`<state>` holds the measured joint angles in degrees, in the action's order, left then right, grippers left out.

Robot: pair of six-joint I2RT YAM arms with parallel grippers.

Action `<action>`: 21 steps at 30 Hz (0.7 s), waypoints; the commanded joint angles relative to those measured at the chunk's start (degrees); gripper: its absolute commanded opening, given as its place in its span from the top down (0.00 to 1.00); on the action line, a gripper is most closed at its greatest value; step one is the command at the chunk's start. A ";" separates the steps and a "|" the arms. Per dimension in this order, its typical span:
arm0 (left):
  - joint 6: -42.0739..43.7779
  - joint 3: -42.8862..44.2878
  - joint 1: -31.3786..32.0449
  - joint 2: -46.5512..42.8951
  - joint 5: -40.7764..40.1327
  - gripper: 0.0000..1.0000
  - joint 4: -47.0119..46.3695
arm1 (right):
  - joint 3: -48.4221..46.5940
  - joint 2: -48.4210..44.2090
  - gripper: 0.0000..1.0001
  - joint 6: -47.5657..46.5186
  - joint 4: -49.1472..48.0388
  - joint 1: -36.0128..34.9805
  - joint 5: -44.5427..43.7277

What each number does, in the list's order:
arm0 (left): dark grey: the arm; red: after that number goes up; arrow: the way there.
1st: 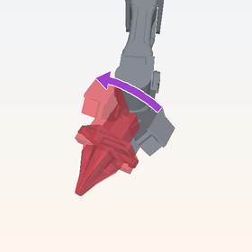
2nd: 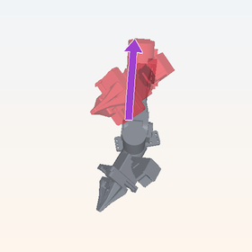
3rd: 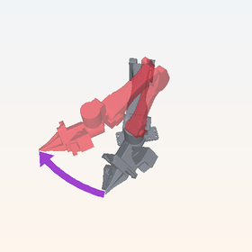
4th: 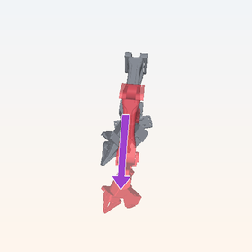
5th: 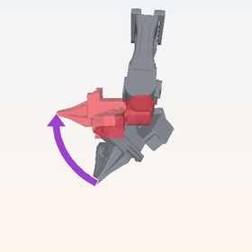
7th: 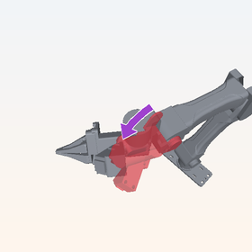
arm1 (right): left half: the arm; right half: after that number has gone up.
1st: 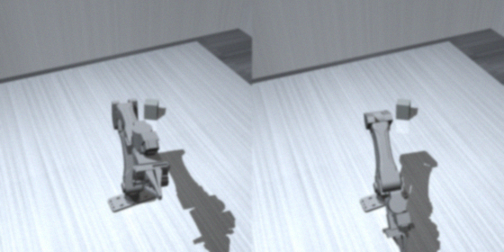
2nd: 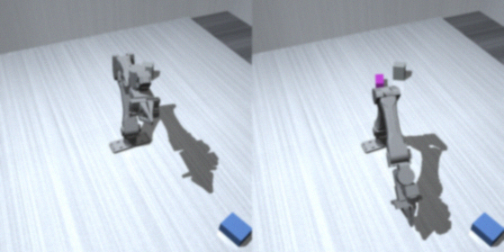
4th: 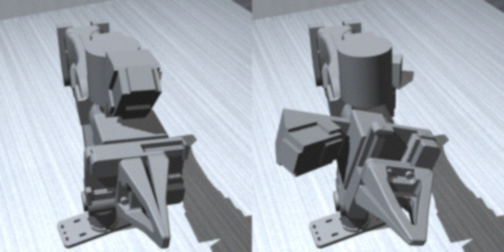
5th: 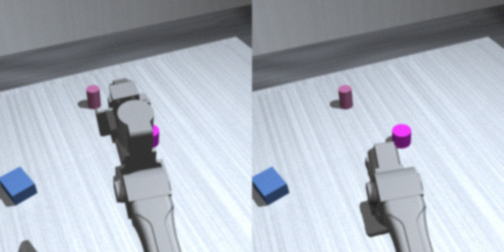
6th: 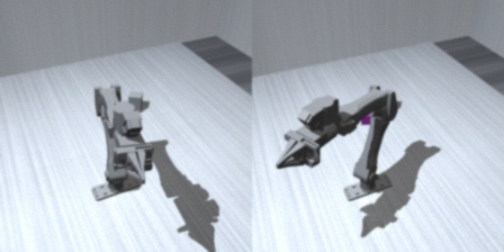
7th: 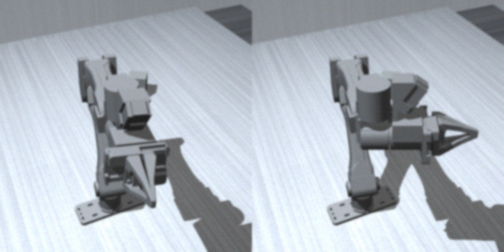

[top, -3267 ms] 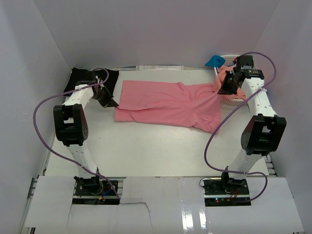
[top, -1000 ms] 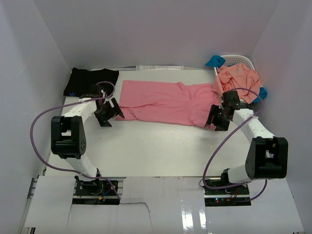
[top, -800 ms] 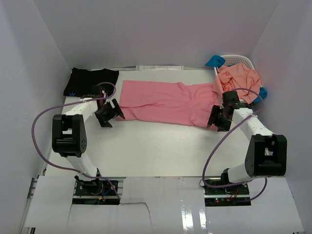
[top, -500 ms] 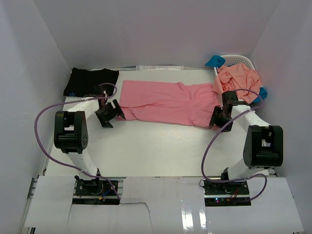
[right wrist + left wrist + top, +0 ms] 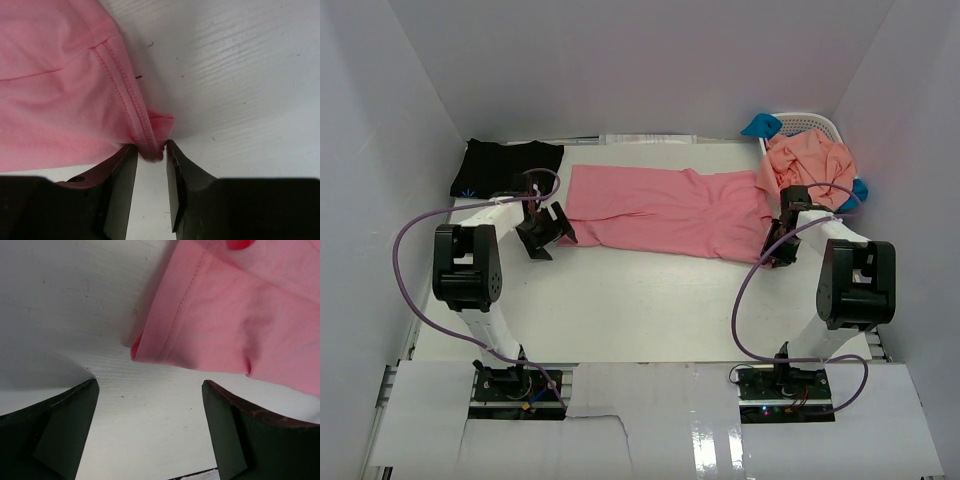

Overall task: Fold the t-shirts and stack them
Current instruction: Fold the flattened tshirt in 1/3 of the way

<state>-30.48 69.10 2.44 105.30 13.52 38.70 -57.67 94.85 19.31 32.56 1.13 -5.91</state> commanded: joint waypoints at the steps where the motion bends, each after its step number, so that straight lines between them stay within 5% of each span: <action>1: 0.42 0.86 0.20 1.14 -1.83 0.05 -0.90 | -2.45 1.04 0.65 0.29 -2.23 0.19 -0.86; 5: 0.95 1.30 0.20 1.49 -3.14 0.05 -0.12 | -2.54 1.92 0.73 0.38 -3.20 0.19 -0.59; 7: 1.30 1.48 0.20 1.84 -4.54 0.05 0.59 | -2.71 2.44 0.92 0.29 -3.29 0.19 -0.24; 21: -2.21 3.05 0.20 4.47 -8.42 0.15 1.29 | -2.45 1.04 0.92 -0.24 -3.29 0.19 0.11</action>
<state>-31.90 71.35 2.85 107.04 8.69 40.93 -58.63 96.92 19.29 30.89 1.13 -5.82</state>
